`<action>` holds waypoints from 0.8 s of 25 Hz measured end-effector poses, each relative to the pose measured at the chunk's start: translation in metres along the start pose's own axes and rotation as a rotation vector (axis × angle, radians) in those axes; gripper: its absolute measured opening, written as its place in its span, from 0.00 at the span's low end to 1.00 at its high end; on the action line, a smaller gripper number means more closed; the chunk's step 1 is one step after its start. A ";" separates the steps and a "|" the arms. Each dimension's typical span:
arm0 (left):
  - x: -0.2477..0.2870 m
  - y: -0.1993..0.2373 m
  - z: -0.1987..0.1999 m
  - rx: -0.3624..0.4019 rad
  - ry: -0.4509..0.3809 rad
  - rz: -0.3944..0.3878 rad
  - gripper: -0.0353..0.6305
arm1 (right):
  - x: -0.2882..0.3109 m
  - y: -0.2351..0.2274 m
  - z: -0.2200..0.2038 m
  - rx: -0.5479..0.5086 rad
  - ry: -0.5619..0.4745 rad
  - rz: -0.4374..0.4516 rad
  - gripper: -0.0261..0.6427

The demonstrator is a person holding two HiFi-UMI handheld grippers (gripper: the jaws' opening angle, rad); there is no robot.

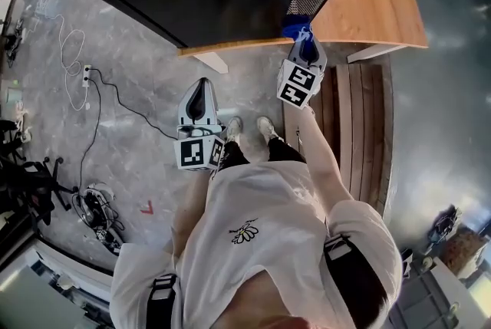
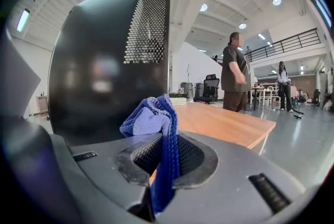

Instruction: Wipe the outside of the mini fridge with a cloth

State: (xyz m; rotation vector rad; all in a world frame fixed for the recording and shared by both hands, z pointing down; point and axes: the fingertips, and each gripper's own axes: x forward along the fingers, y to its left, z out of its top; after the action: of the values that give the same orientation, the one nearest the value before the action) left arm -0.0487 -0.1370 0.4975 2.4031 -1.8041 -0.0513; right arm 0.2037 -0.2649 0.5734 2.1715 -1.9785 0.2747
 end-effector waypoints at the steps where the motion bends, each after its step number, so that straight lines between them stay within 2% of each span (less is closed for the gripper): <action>1: 0.001 -0.003 -0.001 0.000 0.002 0.000 0.06 | 0.001 -0.004 -0.001 0.002 0.001 -0.003 0.13; 7: 0.002 -0.019 0.000 0.002 -0.004 -0.003 0.06 | 0.005 -0.027 -0.002 0.031 0.005 -0.026 0.13; 12: -0.003 -0.015 0.000 0.004 0.000 0.010 0.06 | 0.001 -0.039 -0.003 0.036 0.009 -0.044 0.13; 16: -0.006 -0.005 -0.002 -0.014 -0.004 0.025 0.06 | -0.022 -0.029 -0.013 0.045 0.026 0.000 0.13; 20: -0.009 0.008 -0.004 -0.023 -0.002 0.022 0.06 | -0.042 0.029 -0.028 0.017 0.044 0.136 0.13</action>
State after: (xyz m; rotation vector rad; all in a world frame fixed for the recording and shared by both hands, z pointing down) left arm -0.0579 -0.1301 0.5021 2.3682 -1.8205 -0.0723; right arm 0.1707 -0.2198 0.5899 2.0257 -2.1097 0.3577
